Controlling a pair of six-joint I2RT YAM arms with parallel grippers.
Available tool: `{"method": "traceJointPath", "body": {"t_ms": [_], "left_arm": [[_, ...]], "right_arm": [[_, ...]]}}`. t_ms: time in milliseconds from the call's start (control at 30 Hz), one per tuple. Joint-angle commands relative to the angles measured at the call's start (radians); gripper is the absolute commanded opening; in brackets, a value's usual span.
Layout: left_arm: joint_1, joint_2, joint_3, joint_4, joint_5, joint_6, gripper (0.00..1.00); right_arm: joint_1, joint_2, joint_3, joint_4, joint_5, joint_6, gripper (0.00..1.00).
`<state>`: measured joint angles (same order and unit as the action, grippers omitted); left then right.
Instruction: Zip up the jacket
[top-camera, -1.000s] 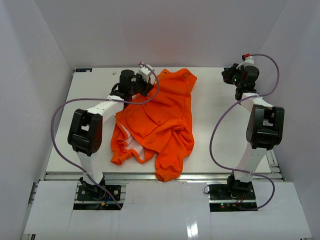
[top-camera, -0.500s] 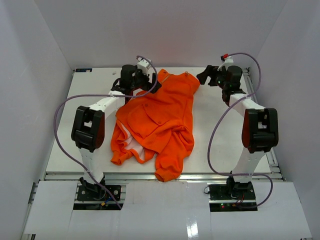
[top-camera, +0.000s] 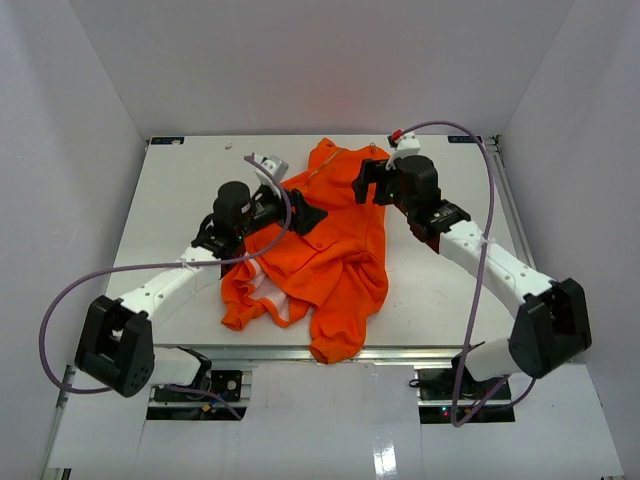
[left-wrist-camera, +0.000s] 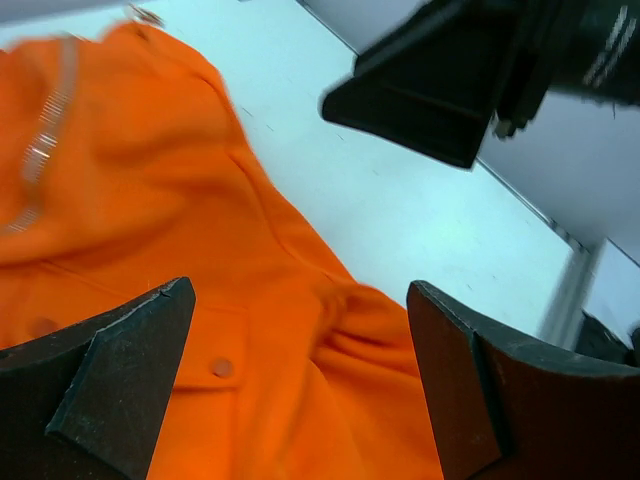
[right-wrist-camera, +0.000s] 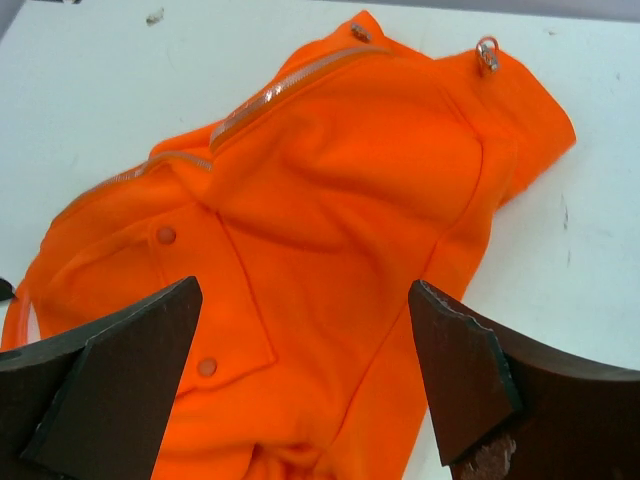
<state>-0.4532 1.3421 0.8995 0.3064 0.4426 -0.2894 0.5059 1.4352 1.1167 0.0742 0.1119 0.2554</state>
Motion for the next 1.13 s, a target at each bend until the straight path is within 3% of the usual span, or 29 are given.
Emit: {"method": "traceJointPath", "body": {"t_ms": [0, 67, 233, 333, 767, 1100], "left_arm": [[-0.080, -0.179, -0.110, -0.017, -0.024, -0.027, 0.98], [-0.087, -0.307, -0.206, 0.006, -0.064, -0.028, 0.98], [-0.108, -0.539, -0.352, 0.053, -0.176, -0.047, 0.98], [-0.127, -0.620, -0.411, 0.050, -0.208, -0.066, 0.98], [-0.219, -0.704, -0.451, 0.026, -0.248, -0.052, 0.98], [-0.220, -0.710, -0.458, 0.021, -0.265, -0.042, 0.98]], "right_arm": [[0.132, -0.112, -0.003, -0.311, 0.359, 0.013, 0.90], [0.182, -0.166, -0.024, -0.398, 0.471, 0.034, 0.90], [0.362, -0.332, -0.152, -0.380, 0.495, 0.076, 0.90], [0.394, -0.390, -0.199, -0.397, 0.459, 0.102, 0.90], [0.405, -0.649, -0.359, -0.295, 0.444, 0.107, 0.90], [0.404, -0.705, -0.380, -0.274, 0.448, 0.089, 0.90]]}}
